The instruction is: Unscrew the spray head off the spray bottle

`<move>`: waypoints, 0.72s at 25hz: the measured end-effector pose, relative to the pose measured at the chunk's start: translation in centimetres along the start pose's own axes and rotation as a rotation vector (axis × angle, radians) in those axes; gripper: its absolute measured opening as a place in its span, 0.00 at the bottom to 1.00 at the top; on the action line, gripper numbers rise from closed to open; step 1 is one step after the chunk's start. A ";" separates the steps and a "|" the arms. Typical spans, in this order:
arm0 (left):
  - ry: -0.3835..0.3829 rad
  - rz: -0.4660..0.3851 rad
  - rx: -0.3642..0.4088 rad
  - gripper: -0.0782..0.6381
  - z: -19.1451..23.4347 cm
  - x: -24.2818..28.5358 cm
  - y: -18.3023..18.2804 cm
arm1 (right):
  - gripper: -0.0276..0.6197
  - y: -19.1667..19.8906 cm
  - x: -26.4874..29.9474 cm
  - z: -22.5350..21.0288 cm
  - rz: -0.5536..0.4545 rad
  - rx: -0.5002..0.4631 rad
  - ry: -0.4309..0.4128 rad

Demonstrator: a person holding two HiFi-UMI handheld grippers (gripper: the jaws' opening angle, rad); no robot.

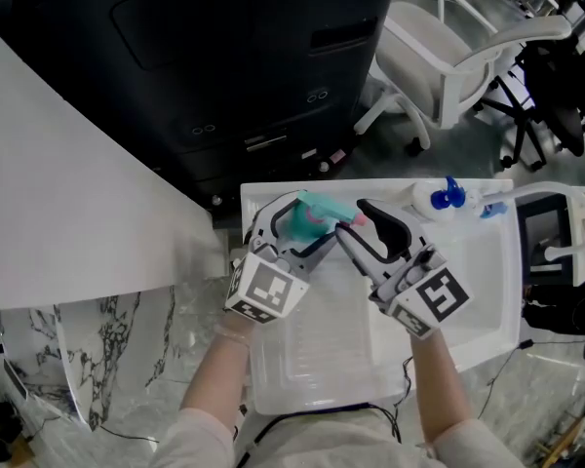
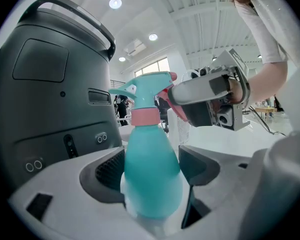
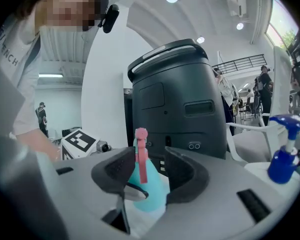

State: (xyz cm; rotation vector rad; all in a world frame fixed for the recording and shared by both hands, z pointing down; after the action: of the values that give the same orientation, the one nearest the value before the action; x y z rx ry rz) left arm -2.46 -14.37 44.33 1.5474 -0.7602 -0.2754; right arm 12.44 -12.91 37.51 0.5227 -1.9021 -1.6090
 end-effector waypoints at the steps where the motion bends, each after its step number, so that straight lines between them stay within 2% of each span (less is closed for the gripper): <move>1: 0.000 0.001 0.000 0.57 0.0 0.0 0.0 | 0.33 0.0 -0.2 -0.3 0.003 0.003 0.014; 4: -0.001 0.003 0.000 0.57 -0.1 0.0 0.0 | 0.29 0.1 -0.3 -1.0 0.010 0.008 0.053; 8: -0.003 0.004 0.001 0.57 0.0 0.0 0.0 | 0.19 0.0 0.6 -1.0 0.003 0.029 0.100; 11: -0.006 0.003 0.000 0.57 0.0 0.0 0.1 | 0.18 0.1 1.2 -0.7 -0.001 0.025 0.130; 14: -0.006 0.001 -0.002 0.57 -0.1 0.1 0.0 | 0.19 0.3 0.5 -0.4 -0.017 0.040 0.107; 18: -0.010 -0.003 -0.003 0.57 0.0 0.0 -0.1 | 0.35 0.1 0.4 0.6 -0.065 0.151 -0.012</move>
State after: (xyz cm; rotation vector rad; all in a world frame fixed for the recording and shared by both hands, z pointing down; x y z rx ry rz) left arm -2.41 -14.38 44.27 1.5451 -0.7649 -0.2861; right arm 11.77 -12.67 37.66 0.6442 -2.0454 -1.5193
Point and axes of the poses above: the fingertips, and each gripper's own axes: x forward along the fingers, z to its left, y out of its underside, the point moved 9 cm from there along -x, backward along the fingers, and after that the axes turned 1 degree about x, right-handed, at the moved point
